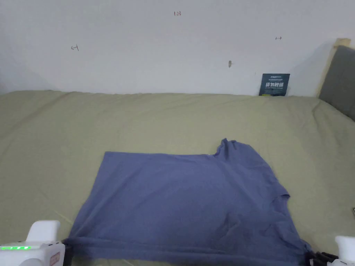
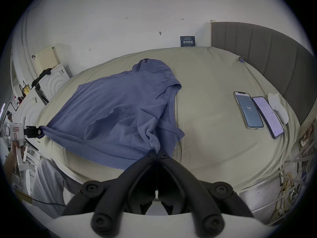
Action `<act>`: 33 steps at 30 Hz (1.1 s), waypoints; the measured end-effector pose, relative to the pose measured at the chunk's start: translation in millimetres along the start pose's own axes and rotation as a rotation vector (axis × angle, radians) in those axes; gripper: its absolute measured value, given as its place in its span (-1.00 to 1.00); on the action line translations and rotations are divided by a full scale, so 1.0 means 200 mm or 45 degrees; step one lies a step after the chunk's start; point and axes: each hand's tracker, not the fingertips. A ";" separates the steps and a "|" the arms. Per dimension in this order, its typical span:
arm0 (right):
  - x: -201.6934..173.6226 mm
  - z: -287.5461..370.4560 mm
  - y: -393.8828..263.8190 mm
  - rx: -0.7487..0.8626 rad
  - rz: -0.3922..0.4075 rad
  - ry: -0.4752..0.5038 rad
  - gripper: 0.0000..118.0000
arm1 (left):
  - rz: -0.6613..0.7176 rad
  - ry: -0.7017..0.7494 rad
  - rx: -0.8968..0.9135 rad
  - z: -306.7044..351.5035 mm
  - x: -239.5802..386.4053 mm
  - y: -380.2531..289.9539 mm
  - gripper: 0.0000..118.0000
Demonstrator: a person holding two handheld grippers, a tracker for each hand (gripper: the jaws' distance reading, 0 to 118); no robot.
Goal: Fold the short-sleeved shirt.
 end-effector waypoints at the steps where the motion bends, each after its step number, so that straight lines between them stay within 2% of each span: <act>1: 0.00 -0.01 0.00 -0.005 -0.005 0.004 -0.98 | 0.005 0.003 -0.002 -0.01 0.01 -0.01 -0.97; 5: 0.00 -0.01 0.02 -0.008 -0.004 0.003 -0.95 | 0.022 -0.005 -0.006 -0.01 0.02 -0.02 -0.97; 6: 0.00 -0.01 0.02 -0.003 -0.013 0.007 -0.81 | 0.027 -0.011 -0.001 -0.01 0.02 -0.02 -0.90; 7: 0.01 -0.03 0.02 -0.007 -0.016 0.012 -0.38 | 0.034 -0.022 0.003 -0.01 0.02 -0.02 -0.63; 8: 0.01 -0.03 0.03 -0.023 -0.015 -0.042 0.32 | 0.042 -0.029 0.000 0.00 0.01 -0.02 0.02; 9: 0.01 -0.03 0.03 -0.032 -0.003 -0.081 1.00 | 0.048 -0.038 -0.005 0.00 0.02 -0.03 0.99; 10: 0.01 -0.02 0.03 -0.025 0.000 -0.072 1.00 | 0.050 -0.047 -0.012 -0.01 0.02 -0.03 0.97; 11: 0.00 0.02 0.02 0.066 0.020 -0.147 1.00 | 0.067 -0.080 0.151 0.04 0.01 -0.03 0.95; 12: -0.04 0.04 0.04 0.058 0.026 -0.088 1.00 | 0.065 -0.050 0.060 0.05 0.00 0.00 0.96; 16: -0.11 0.17 0.10 0.094 0.030 -0.083 1.00 | 0.107 -0.098 0.150 0.17 0.01 0.07 0.95; 18: -0.17 0.23 0.12 0.145 0.037 -0.091 1.00 | 0.104 -0.110 0.211 0.26 0.08 0.02 0.88; 20: -0.06 0.09 0.05 0.183 0.073 -0.053 0.95 | 0.093 -0.106 0.287 0.34 0.10 0.03 0.71; 22: -0.08 0.12 0.04 0.245 0.089 -0.051 0.83 | 0.069 -0.104 0.344 0.40 0.12 0.03 0.51; 23: -0.20 0.28 0.08 0.288 0.121 -0.049 0.34 | 0.046 -0.084 0.368 0.42 0.14 0.02 -0.04; 24: -0.25 0.33 0.09 0.300 0.122 -0.074 -0.89 | 0.043 -0.056 0.369 0.42 0.15 0.02 -1.00; 25: -0.30 0.35 0.08 0.375 0.166 -0.106 -1.00 | 0.052 -0.042 0.416 0.42 0.13 0.00 -1.00; 26: -0.33 0.38 0.08 0.328 0.141 -0.061 -1.00 | 0.056 -0.065 0.378 0.42 0.11 -0.01 -1.00; 27: -0.24 0.32 0.08 0.285 0.065 0.013 -0.99 | 0.056 -0.078 0.361 0.42 0.09 -0.02 -1.00; 30: -0.25 0.32 0.09 0.298 0.079 -0.004 -0.99 | 0.067 -0.066 0.332 0.41 0.10 -0.04 -1.00; 33: -0.16 0.27 0.07 0.273 0.061 0.005 -0.99 | 0.084 -0.059 0.282 0.37 0.04 -0.08 -1.00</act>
